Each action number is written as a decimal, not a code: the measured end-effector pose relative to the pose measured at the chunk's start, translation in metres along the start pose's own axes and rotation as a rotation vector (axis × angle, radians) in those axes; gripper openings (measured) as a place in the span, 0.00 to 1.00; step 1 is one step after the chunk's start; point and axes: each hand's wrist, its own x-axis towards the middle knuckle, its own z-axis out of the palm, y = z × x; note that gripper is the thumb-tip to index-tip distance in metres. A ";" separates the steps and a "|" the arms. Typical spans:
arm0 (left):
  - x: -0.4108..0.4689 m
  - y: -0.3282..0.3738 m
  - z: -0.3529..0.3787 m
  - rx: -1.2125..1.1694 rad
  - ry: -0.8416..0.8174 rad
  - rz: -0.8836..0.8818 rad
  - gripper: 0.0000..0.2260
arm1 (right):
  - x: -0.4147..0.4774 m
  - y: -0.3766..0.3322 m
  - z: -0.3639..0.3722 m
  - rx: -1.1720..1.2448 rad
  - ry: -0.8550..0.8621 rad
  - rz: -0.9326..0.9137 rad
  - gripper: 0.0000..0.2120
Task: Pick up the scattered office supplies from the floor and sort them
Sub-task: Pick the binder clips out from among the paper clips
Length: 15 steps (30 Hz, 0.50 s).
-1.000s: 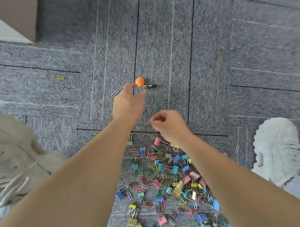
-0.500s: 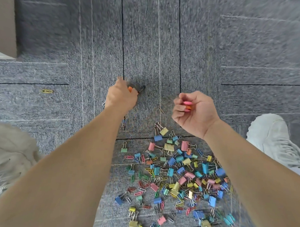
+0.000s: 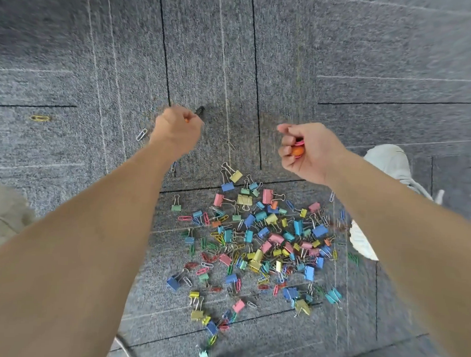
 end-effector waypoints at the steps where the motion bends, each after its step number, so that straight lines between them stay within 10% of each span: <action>1: -0.003 0.003 0.003 -0.011 -0.048 -0.005 0.09 | -0.007 0.000 -0.010 -0.053 0.027 -0.003 0.11; 15: -0.063 0.039 0.094 0.052 -0.446 -0.129 0.16 | -0.068 0.074 -0.163 -0.346 0.409 0.015 0.15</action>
